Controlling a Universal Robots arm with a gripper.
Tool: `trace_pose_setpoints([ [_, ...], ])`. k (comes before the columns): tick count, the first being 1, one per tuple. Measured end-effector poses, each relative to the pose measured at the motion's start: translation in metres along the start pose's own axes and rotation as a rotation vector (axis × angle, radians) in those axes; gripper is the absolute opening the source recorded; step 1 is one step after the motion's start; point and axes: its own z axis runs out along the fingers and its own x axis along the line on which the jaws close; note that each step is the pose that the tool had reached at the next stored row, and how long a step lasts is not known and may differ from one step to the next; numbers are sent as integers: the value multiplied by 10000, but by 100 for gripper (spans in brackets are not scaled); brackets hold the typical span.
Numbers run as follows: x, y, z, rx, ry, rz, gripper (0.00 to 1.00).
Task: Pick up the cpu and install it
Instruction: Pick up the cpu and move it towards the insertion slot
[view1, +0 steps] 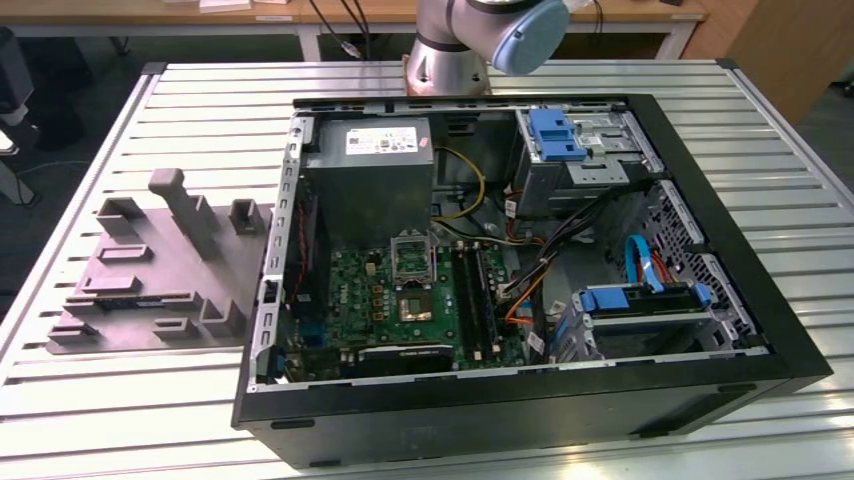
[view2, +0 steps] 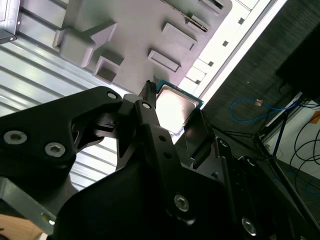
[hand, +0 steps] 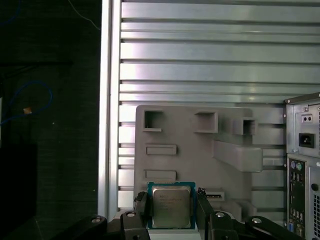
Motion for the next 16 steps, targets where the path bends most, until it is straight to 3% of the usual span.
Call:
trace_pose_setpoints([
  [16,-60,1,2,1,-1,0,47],
])
